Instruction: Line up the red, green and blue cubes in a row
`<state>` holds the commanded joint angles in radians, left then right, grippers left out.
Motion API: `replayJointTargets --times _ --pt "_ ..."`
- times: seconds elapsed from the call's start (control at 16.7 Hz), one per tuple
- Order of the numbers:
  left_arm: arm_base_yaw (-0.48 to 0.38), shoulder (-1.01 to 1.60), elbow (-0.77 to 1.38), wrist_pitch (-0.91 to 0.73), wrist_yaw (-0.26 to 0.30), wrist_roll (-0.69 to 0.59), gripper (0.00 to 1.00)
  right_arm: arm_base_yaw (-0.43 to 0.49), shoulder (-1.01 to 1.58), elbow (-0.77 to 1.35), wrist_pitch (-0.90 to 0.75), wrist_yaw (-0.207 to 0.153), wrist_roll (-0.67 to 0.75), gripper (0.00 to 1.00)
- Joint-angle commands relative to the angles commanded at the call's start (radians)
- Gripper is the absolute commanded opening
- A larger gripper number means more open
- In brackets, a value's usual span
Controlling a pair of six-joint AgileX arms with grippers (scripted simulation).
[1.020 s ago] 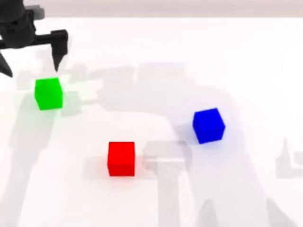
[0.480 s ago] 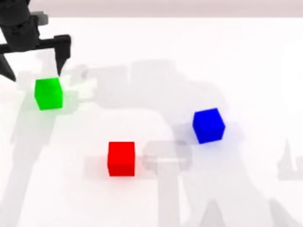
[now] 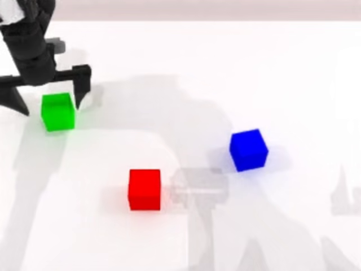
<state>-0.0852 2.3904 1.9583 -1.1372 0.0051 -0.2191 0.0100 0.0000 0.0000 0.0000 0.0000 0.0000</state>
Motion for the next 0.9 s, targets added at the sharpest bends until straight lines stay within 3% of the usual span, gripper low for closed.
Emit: replayJointTargets --times 0.42,0.9 --pt "-0.001 0.013 -0.059 0.070 0.000 0.000 1.00 0.000 0.000 0.000 0.000 0.000 0.000 1.00" --pt "-0.001 0.013 -0.059 0.070 0.000 0.000 0.40 0.000 0.000 0.000 0.000 0.000 0.000 1.00"
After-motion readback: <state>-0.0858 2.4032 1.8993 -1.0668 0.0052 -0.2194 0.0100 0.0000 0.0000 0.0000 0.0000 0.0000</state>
